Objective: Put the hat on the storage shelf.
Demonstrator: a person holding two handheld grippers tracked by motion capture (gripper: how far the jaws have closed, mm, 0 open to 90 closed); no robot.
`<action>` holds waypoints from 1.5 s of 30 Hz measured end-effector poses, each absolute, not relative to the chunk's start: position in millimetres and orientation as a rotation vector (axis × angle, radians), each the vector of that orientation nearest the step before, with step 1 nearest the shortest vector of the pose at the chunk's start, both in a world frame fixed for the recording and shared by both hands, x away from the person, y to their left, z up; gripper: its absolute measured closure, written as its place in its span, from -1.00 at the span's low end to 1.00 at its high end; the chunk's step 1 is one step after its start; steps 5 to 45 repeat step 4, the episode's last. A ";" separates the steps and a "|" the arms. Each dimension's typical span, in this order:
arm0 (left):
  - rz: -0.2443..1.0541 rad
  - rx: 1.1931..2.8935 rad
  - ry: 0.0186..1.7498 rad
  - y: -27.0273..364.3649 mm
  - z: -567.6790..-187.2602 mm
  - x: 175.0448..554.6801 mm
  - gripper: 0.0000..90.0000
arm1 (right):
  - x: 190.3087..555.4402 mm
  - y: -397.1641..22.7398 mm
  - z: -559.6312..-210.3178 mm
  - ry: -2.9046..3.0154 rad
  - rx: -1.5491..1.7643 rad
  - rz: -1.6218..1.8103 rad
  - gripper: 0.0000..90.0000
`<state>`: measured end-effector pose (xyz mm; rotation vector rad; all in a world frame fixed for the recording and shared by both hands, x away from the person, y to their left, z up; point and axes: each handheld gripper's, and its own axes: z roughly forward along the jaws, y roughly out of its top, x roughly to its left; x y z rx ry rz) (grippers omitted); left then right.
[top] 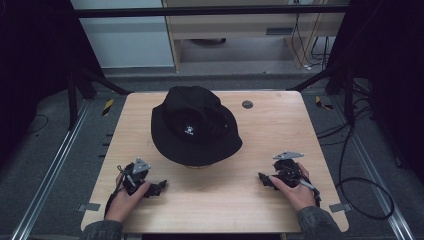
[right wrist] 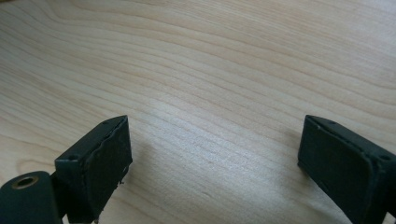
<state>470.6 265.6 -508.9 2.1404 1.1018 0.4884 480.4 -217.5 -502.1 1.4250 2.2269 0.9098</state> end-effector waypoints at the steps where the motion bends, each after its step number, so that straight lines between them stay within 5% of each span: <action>1: 0.488 2.140 1.102 265.6 -508.9 470.6 -1.00 | 479.7 -216.7 -503.5 2.217 1.408 0.903 -0.80; 45: 0.488 2.141 1.102 265.6 -508.8 470.6 -1.00 | 478.7 -215.8 -507.4 2.192 1.367 0.901 -0.81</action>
